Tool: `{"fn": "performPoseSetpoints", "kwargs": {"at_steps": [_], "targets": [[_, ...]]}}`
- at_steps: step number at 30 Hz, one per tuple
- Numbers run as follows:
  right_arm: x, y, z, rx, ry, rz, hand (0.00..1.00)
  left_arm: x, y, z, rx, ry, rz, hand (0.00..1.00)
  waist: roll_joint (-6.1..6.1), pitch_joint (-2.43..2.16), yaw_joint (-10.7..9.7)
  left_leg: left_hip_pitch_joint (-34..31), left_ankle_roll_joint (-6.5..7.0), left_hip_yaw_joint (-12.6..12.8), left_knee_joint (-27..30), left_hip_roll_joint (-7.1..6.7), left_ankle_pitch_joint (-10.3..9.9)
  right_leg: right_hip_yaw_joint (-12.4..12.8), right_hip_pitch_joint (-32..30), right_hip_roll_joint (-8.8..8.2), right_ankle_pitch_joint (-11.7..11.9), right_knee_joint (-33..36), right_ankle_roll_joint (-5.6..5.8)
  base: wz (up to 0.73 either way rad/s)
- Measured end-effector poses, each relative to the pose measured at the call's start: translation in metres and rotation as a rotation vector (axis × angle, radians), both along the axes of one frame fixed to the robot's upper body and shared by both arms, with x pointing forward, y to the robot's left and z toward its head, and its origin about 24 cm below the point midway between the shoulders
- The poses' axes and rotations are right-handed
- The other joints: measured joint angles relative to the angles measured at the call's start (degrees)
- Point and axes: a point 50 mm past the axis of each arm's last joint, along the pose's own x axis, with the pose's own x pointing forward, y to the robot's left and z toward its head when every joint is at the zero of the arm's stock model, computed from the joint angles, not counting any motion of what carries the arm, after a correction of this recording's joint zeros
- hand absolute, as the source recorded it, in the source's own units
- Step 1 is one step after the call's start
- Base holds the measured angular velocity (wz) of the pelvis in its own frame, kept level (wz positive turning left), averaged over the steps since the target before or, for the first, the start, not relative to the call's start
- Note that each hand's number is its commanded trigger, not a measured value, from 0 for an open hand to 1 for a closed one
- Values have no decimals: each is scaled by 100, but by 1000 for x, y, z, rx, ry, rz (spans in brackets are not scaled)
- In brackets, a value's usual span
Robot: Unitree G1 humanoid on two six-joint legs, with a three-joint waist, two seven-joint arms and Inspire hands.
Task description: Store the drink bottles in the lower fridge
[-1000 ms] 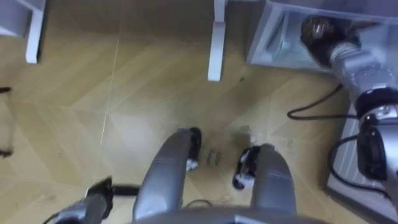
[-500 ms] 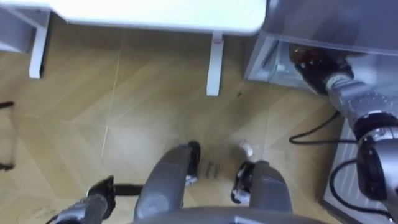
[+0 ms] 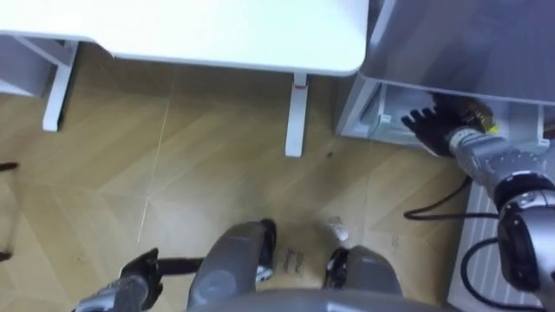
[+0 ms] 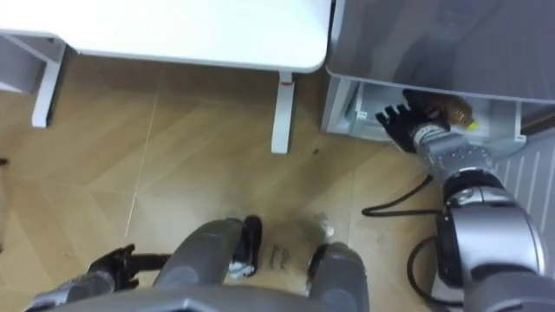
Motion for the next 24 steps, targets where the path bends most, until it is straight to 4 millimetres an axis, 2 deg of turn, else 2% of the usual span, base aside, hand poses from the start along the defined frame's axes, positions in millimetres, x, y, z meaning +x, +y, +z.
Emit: {"fn": "performPoseSetpoints", "kwargs": {"at_steps": [2, 3, 4, 11, 13, 17, 21, 24], "targets": [[-5, -1, -4, -1, 13, -3, 0, -6, 1, -1, -5, 10, 8, 0, 16, -26, -16, 120, 1, -2, -36, -5, 5, -9, 123, 4, 9, -79, 13, 0], [-8, -2, -7, -3, 25, -4, 0, -11, 2, -1, -7, 18, 16, 0, 16, -59, -25, 212, 2, 0, -100, -18, 9, -4, 208, 1, 16, -125, 23, 0], [-13, -3, -10, -3, 38, -7, 0, -17, 3, -2, -11, 29, 32, 0, 22, -112, -32, 281, 3, 1, -140, -20, 12, -15, 285, 4, 27, -187, 33, 0], [-35, -12, -23, 17, 57, -59, 0, -45, 11, -3, -9, 76, 134, 0, 32, -137, -111, 795, 6, -24, -407, -22, 15, -61, 872, 63, 88, -589, 81, 0], [-42, -15, -27, 16, 59, -79, 0, -60, 13, -3, -3, 107, 155, 0, 10, -169, -208, 994, 5, -22, -556, 1, 16, -79, 1116, 113, 156, -817, 91, -2], [-52, -18, -33, 11, 74, -89, 0, -64, 13, -3, -1, 128, 163, 0, -40, -198, -304, 1302, -7, -10, -723, 48, 22, -83, 1437, 204, 279, -1176, 93, -5], [-74, -20, -41, 0, 65, -88, 0, -65, 11, -4, 0, 132, 169, 0, -83, -234, -352, 1635, -19, -18, -970, 59, 27, -141, 1867, 267, 371, -1564, 109, 0], [-96, -21, -49, -4, 61, -90, 0, -75, 9, -4, -6, 138, 215, 0, -119, -235, -381, 1971, -35, 15, -1192, 54, 38, -119, 2219, 306, 448, -1857, 122, -7]]}}
